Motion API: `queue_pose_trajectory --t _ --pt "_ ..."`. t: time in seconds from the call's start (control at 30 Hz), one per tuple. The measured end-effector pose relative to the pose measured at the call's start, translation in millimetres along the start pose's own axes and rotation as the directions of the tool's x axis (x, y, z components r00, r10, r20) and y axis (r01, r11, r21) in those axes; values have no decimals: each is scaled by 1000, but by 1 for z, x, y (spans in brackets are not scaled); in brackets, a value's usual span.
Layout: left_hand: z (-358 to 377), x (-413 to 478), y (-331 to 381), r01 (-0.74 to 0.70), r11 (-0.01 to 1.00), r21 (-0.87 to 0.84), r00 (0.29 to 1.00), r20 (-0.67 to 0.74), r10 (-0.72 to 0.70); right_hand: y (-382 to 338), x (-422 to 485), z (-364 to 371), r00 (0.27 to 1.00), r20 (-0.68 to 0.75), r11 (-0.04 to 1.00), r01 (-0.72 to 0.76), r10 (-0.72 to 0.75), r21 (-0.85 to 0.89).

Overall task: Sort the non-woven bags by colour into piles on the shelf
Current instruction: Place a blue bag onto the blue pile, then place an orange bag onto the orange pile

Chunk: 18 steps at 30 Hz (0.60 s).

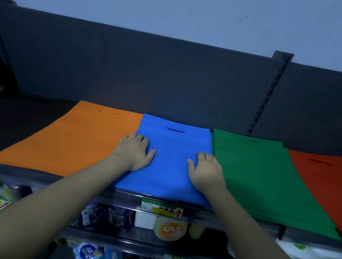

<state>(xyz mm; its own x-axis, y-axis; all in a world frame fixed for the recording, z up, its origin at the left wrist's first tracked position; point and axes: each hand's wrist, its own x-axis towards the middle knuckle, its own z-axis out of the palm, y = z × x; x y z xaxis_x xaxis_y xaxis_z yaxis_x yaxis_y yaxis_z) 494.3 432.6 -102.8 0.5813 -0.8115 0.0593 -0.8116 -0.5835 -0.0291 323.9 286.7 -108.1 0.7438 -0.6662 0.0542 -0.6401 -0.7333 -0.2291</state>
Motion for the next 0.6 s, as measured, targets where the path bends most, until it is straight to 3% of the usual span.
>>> queue_pose_trajectory --t 0.27,0.43,0.5,0.6 --pt "5 0 1 -2 1000 13 999 -47 3 -3 -1 5 998 -62 1000 -18 17 -13" --pt "-24 1 16 -49 960 277 999 5 50 -4 -4 -16 999 -45 1000 -8 7 -28" --pt "-39 4 35 -77 940 332 996 -7 84 2 -6 -33 996 -86 999 -19 21 27" --pt "-63 12 75 -102 936 336 988 -76 135 29 -14 -63 991 -131 999 -18 12 -41"
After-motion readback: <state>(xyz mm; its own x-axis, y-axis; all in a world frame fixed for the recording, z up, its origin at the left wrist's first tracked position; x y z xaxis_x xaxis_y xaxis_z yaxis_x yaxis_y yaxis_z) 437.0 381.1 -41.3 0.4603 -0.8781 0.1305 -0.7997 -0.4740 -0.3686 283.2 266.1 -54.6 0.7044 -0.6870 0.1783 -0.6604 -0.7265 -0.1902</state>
